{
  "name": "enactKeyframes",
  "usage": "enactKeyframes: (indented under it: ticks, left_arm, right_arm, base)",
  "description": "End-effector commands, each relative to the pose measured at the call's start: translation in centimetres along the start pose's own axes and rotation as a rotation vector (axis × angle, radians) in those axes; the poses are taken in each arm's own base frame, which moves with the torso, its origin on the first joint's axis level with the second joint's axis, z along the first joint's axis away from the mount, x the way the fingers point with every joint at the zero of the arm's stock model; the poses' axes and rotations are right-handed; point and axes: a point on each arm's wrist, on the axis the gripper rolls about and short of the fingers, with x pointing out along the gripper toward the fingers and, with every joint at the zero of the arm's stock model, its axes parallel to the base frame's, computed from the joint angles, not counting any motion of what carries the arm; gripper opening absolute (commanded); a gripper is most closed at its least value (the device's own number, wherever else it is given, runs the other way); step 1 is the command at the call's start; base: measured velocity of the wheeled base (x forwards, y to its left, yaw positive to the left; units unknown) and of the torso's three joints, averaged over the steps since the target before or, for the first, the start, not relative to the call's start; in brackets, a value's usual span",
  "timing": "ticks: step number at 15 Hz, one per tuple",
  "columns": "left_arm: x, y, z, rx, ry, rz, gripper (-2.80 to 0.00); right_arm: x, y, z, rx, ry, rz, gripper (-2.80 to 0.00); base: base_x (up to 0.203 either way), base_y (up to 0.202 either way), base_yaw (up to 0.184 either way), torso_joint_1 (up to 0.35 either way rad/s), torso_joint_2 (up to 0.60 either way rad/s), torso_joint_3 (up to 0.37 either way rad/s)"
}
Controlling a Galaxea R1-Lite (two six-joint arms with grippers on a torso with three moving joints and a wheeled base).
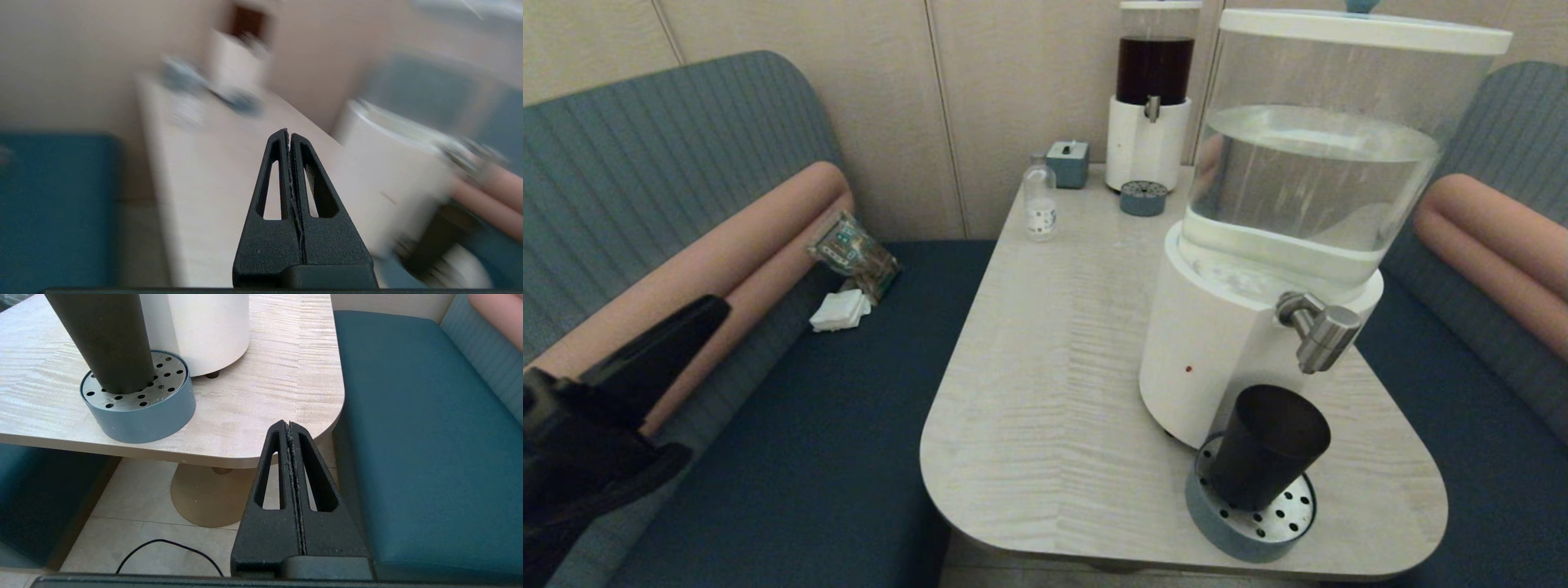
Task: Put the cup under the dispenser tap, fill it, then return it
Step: Turn on the faucet
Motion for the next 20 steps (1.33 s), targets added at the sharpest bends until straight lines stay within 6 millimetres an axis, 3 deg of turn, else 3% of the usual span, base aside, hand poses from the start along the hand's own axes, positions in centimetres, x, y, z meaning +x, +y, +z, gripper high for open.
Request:
enactKeyframes:
  ticks: [1,5,8,11,14,18,20]
  left_arm:
    - [-3.0,-1.0,2.2,0.066,-0.137,0.02,-2.8]
    - [-6.8,-3.0,3.6,0.093,-0.19,0.015,-2.8]
    - [-9.5,-4.3,4.0,0.061,-0.08,0.039,-2.8]
    - [-13.5,-6.0,3.7,0.058,-0.018,-0.01,-2.8]
    - [-16.8,-6.4,0.9,0.15,0.034,-0.041,-2.8]
    - [-17.0,-3.8,-4.8,0.296,0.206,0.193,-2.8]
    - [-17.2,-3.4,-5.2,0.332,0.241,0.333,-2.8]
  right_arm:
    - [0.0,0.0,0.0,0.001,0.001,0.0,-2.8]
    - [0.0,0.0,0.0,0.001,0.001,0.001,-2.8]
    - [0.0,0.0,0.0,0.001,0.001,0.001,-2.8]
    - [0.0,0.0,0.0,0.001,0.001,0.0,-2.8]
    - [0.0,0.0,0.0,0.0,0.0,0.0,-2.8]
    - [0.0,0.0,0.0,0.001,0.001,0.0,-2.8]
    - [0.0,0.0,0.0,0.001,0.0,0.0,-2.8]
  base:
    - [0.0,0.0,0.0,0.0,0.0,0.0]
    - [0.0,0.0,0.0,0.0,0.0,0.0]
    - [0.0,0.0,0.0,0.0,0.0,0.0]
    - [0.0,0.0,0.0,0.0,0.0,0.0]
    - [0.0,0.0,0.0,0.0,0.0,0.0]
    - [0.0,0.0,0.0,0.0,0.0,0.0]
    - [0.0,0.0,0.0,0.0,0.0,0.0]
